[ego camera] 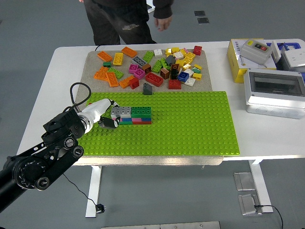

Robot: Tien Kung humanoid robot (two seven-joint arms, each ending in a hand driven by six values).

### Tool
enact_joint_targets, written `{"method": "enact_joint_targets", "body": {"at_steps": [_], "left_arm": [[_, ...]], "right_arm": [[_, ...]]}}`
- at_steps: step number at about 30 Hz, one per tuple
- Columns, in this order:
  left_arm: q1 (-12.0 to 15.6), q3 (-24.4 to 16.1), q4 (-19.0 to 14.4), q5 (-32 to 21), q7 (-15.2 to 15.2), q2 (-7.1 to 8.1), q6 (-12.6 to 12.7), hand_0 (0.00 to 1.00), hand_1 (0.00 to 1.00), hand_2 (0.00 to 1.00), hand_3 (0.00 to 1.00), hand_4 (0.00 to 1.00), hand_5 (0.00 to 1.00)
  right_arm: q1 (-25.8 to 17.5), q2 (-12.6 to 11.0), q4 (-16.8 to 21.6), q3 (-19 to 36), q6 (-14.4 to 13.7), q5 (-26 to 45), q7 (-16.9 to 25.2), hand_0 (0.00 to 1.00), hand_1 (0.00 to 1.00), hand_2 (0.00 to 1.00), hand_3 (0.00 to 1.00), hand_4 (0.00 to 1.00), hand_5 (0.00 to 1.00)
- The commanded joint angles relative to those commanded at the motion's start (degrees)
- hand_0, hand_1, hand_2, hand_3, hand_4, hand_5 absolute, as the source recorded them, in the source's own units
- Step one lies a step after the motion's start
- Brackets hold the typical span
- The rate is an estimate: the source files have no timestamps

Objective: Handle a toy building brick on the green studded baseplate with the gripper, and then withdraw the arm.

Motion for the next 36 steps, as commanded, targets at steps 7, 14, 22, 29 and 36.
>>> {"method": "enact_joint_targets", "body": {"at_steps": [7,14,22,29,36], "left_arm": [[0.03,0.11,0.08,0.13,-0.33,-0.06,0.36,0.980,0.947,0.940,0.534,0.421,0.195],[-0.06,0.38,0.80,-0.10,-0.82,-0.17,0.75,0.980,0.947,0.938,0.534,0.423,0.195],[0.06,0.40,1.16,-0.25,-1.58,-0.23,0.54,0.980,0.949,0.942,0.591,0.416,0.184],[0.02,0.42,0.91,-0.30,-2.60,-0.21,0.65,0.984,0.959,0.971,0.899,0.623,0.247],[-0.12,0.25,1.11,-0.43,-3.50,-0.17,1.11,0.984,0.961,0.989,0.948,0.677,0.295]], "right_arm": [[-0.04,0.03,0.00,-0.04,0.02,-0.10,-0.02,0.679,0.642,0.654,0.664,0.470,0.812],[-0.07,0.09,0.00,0.04,0.02,-0.27,-0.05,0.679,0.642,0.659,0.663,0.467,0.813],[-0.19,0.13,0.00,0.30,0.01,-0.54,-0.09,0.678,0.642,0.659,0.663,0.468,0.813],[-0.21,0.16,0.00,0.58,-0.02,-0.74,-0.06,0.681,0.643,0.660,0.667,0.466,0.811],[-0.13,0.19,0.00,0.61,-0.04,-0.68,0.05,0.680,0.643,0.660,0.667,0.465,0.810]]}}
